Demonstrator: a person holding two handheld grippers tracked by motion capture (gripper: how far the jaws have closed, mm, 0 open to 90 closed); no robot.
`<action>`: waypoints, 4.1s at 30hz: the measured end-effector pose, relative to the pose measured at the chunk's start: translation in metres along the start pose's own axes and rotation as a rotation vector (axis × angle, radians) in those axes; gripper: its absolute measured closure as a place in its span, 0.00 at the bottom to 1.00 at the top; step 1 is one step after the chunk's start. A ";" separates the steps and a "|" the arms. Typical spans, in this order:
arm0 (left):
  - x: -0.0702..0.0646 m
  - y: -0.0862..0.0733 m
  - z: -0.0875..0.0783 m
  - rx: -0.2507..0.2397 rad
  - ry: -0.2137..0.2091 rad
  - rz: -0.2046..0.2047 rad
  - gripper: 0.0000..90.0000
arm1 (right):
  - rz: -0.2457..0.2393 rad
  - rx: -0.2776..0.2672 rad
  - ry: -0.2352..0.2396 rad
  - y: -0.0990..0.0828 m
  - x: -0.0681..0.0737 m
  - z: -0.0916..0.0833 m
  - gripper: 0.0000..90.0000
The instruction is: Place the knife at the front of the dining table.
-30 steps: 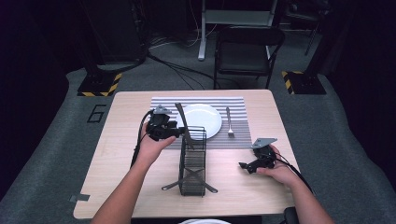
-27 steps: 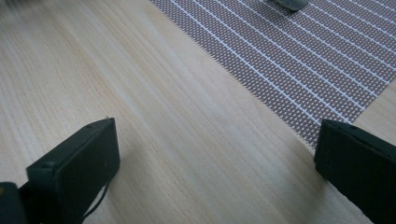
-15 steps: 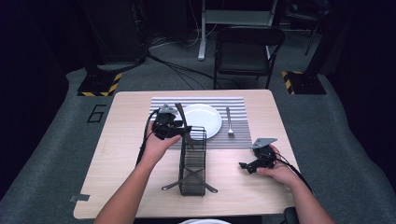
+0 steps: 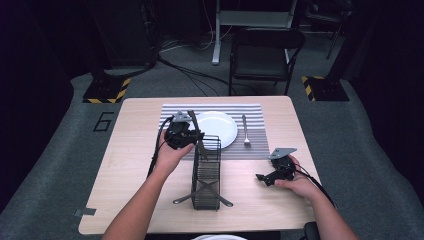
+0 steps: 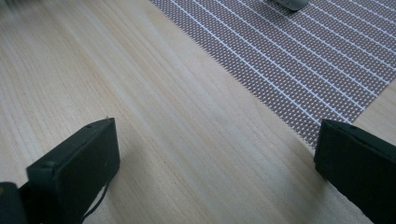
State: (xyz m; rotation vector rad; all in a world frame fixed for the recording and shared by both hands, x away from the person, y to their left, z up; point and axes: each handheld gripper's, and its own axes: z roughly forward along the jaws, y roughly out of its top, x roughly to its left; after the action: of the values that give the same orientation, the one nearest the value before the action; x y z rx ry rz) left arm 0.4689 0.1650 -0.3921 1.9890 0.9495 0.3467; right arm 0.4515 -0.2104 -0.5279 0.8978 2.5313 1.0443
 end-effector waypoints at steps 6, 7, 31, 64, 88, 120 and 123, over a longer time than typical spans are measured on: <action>0.001 -0.001 -0.001 -0.015 -0.002 -0.006 0.87 | 0.008 -0.002 -0.001 0.000 0.001 0.000 0.00; 0.001 -0.001 -0.001 -0.012 -0.005 -0.010 0.88 | 0.006 -0.002 -0.001 0.000 0.000 0.000 0.00; -0.003 0.004 -0.007 -0.009 -0.010 0.012 0.91 | 0.008 -0.002 -0.002 0.000 0.001 0.000 0.00; -0.030 0.052 -0.069 -0.023 0.003 0.090 0.91 | 0.008 -0.002 -0.001 0.000 0.001 0.000 0.00; -0.007 0.077 -0.096 -0.070 0.083 0.072 0.91 | 0.008 -0.002 -0.001 0.000 0.000 0.000 0.00; 0.072 0.005 -0.047 -0.004 0.236 -0.090 0.91 | 0.008 -0.003 -0.002 0.000 0.001 0.000 0.00; 0.077 -0.003 -0.041 0.008 0.254 -0.095 0.91 | 0.008 -0.003 -0.002 0.000 0.001 0.000 0.00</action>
State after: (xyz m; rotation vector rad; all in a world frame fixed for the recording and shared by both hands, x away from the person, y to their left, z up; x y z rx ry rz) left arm 0.4967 0.2469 -0.3795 1.9297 1.2009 0.5523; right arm 0.4512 -0.2099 -0.5280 0.9088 2.5265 1.0485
